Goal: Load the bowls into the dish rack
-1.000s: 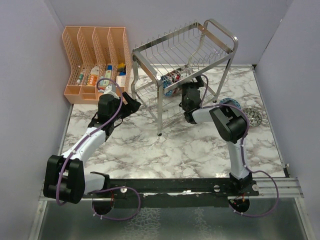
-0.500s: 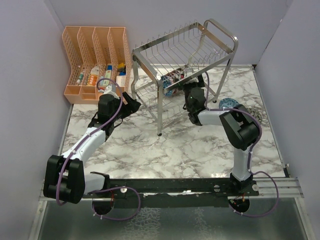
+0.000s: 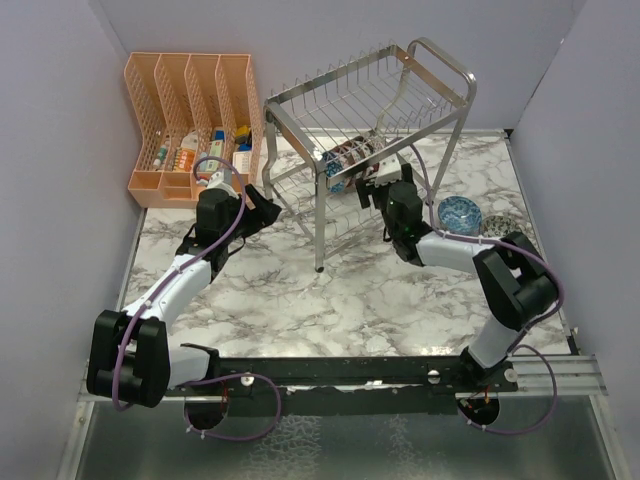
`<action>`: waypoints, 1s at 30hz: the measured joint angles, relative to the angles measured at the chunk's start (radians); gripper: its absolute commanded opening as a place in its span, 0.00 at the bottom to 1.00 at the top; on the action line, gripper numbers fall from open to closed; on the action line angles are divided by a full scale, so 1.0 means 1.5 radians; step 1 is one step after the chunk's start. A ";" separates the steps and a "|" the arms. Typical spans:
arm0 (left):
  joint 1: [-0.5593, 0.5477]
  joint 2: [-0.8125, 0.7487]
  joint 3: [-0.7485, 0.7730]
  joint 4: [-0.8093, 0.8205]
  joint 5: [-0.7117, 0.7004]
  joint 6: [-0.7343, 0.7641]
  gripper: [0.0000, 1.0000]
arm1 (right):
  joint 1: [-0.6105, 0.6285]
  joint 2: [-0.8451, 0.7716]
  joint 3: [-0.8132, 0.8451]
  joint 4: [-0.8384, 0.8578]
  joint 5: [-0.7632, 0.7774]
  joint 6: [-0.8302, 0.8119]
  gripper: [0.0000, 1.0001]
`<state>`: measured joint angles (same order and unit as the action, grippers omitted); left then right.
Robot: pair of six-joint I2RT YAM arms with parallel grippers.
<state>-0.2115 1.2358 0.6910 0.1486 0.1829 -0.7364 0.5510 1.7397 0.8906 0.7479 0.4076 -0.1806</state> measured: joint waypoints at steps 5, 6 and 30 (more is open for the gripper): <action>0.000 0.000 0.000 -0.002 -0.003 0.002 0.77 | 0.001 -0.078 -0.034 -0.126 -0.016 0.073 0.81; 0.000 0.000 0.000 -0.003 -0.004 0.002 0.77 | 0.002 -0.089 -0.036 -0.151 -0.018 0.091 0.81; 0.000 -0.026 0.000 -0.006 -0.008 0.007 0.77 | 0.002 -0.166 -0.071 -0.417 -0.121 0.308 0.81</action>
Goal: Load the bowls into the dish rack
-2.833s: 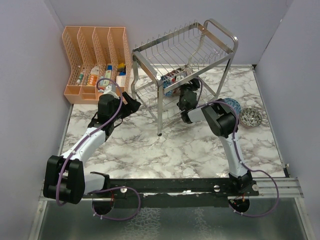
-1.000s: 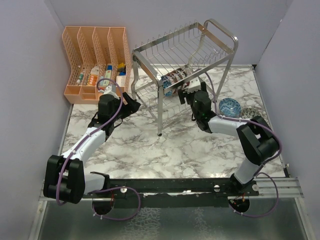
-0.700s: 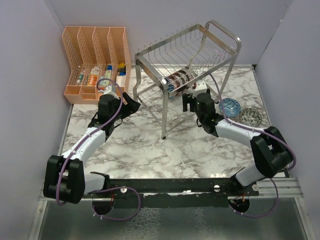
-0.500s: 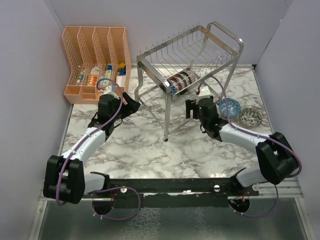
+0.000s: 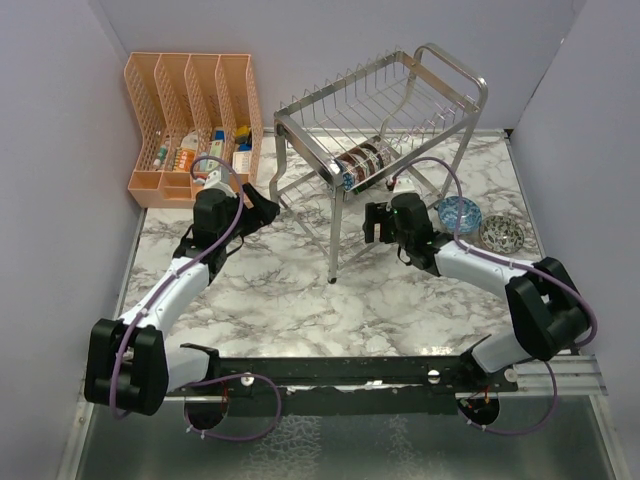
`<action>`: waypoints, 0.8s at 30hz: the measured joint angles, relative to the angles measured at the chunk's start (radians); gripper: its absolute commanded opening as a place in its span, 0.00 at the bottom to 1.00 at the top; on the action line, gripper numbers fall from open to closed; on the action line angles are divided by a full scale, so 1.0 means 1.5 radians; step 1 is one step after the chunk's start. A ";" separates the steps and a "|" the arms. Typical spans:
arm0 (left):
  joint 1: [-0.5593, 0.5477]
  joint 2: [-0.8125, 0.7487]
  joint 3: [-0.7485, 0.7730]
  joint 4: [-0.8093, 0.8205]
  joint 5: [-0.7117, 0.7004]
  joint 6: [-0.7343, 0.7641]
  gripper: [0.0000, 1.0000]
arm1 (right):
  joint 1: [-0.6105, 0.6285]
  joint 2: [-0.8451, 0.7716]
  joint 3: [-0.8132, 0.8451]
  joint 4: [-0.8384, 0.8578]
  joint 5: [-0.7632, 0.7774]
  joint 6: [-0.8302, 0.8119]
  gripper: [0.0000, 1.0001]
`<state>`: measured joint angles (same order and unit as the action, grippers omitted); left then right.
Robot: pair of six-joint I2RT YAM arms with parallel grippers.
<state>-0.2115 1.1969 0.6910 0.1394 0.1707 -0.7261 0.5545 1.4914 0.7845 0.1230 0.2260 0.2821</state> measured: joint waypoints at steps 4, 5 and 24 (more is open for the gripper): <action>0.000 -0.004 0.000 -0.001 -0.001 0.000 0.77 | 0.000 0.001 0.002 -0.020 -0.023 0.023 0.80; 0.000 -0.006 0.000 -0.002 -0.001 0.000 0.77 | 0.000 -0.001 0.002 -0.026 -0.025 0.034 0.80; 0.000 -0.018 -0.001 -0.005 -0.001 0.000 0.77 | -0.060 -0.137 -0.042 -0.345 0.033 0.271 0.76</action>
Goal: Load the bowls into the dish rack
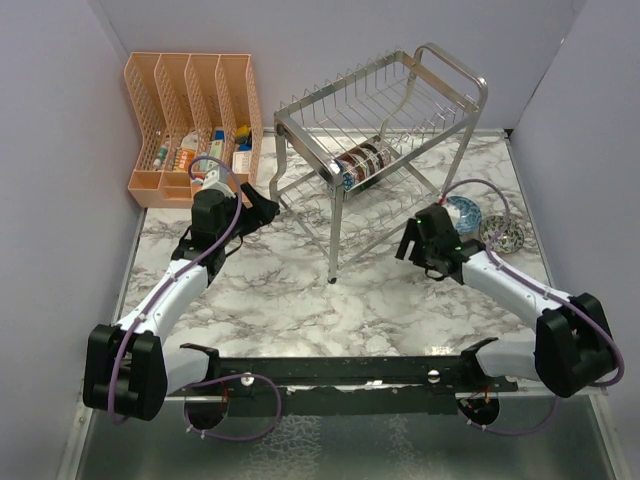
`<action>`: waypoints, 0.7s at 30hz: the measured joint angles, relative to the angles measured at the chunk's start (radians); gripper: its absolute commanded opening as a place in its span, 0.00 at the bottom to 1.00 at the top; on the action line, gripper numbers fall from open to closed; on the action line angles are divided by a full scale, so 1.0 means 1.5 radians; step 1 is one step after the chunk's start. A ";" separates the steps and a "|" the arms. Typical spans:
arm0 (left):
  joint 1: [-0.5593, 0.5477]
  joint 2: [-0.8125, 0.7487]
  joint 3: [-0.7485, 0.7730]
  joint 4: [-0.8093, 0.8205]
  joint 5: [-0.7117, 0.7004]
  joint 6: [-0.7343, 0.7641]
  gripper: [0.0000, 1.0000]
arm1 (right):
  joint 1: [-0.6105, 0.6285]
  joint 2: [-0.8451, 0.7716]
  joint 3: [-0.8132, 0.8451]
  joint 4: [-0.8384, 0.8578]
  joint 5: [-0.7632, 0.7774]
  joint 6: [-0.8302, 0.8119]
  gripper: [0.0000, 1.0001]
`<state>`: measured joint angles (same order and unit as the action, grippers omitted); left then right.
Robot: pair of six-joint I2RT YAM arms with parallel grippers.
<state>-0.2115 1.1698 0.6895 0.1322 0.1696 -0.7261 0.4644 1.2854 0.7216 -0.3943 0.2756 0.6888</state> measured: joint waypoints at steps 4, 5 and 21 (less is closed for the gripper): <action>0.000 -0.003 0.000 0.000 0.000 0.000 0.77 | -0.109 -0.042 -0.026 -0.003 -0.021 0.035 0.75; 0.000 -0.003 0.000 0.000 0.000 0.000 0.77 | -0.136 -0.057 -0.031 -0.004 -0.021 0.042 0.75; 0.000 -0.001 -0.001 0.000 0.001 0.000 0.77 | -0.277 -0.122 -0.027 0.040 0.035 0.130 0.66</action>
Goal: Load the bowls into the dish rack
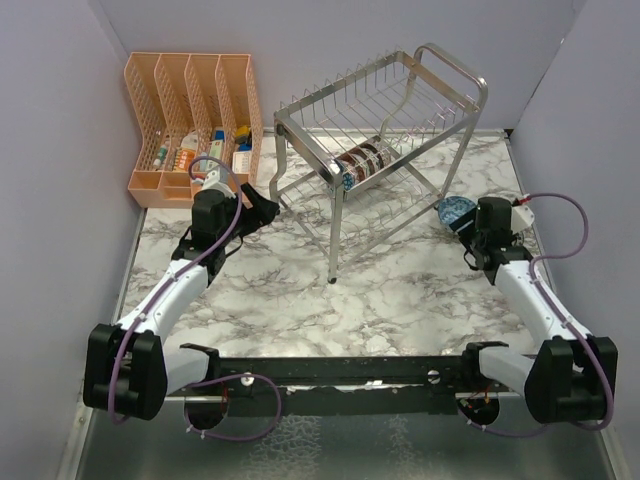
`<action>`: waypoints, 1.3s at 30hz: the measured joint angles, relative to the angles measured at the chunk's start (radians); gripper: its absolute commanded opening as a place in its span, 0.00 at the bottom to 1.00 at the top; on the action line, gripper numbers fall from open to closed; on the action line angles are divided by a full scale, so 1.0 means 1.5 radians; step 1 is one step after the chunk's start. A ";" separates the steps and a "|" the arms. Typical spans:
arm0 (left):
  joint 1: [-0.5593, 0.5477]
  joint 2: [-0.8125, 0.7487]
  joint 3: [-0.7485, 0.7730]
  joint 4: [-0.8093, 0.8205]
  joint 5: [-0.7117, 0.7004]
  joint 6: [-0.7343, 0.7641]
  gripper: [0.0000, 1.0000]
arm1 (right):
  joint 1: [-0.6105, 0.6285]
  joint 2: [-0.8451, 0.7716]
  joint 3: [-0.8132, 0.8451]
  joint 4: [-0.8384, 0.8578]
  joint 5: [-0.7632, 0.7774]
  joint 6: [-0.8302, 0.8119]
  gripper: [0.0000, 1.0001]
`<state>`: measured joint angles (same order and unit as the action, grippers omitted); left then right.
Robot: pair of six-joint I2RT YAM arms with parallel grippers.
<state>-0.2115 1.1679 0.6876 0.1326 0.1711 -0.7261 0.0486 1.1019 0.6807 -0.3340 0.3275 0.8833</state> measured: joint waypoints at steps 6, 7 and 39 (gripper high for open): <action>0.000 0.013 0.000 0.000 0.001 0.000 0.76 | -0.022 0.076 0.000 0.058 0.001 0.032 0.63; 0.000 0.015 0.000 0.000 0.001 0.000 0.76 | -0.025 0.087 0.000 0.065 0.001 0.037 0.63; 0.000 0.038 0.000 -0.001 0.001 0.003 0.76 | -0.054 0.244 -0.002 0.169 -0.004 0.106 0.01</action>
<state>-0.2115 1.2255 0.6880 0.1318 0.1719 -0.7223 -0.0319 1.4673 0.6785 -0.0811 0.3210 1.0428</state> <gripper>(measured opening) 0.762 0.038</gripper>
